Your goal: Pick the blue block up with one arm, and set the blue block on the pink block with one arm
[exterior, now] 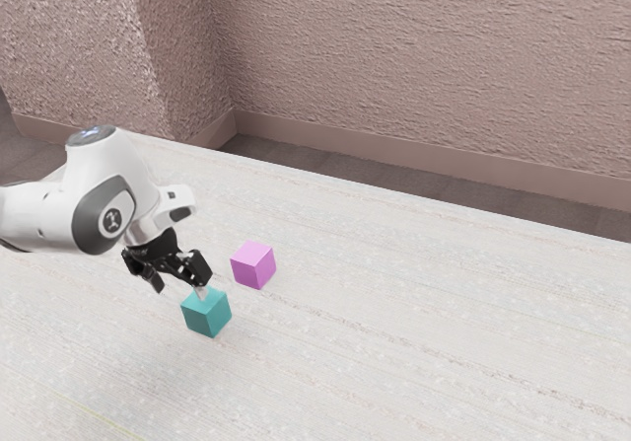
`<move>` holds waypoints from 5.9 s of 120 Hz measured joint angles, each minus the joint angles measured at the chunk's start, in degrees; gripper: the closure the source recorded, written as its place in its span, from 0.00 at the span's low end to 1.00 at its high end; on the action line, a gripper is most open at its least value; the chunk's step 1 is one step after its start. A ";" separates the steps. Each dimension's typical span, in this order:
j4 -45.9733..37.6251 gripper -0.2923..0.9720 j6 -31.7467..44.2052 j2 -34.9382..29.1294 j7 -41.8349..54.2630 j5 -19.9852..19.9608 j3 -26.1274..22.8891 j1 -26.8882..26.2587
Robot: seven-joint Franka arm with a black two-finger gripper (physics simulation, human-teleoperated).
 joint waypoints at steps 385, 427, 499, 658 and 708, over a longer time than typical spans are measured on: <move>15.05 0.46 -0.29 22.50 -2.59 12.93 0.92 -2.22; 25.32 0.46 -8.82 20.77 -2.13 12.47 1.11 -1.92; 49.61 0.46 -26.21 36.17 -0.54 9.75 1.19 -1.86; 52.75 0.45 -23.47 38.68 -2.54 12.67 1.11 -3.89; 52.58 0.28 -23.33 38.67 -3.58 12.58 1.12 -3.89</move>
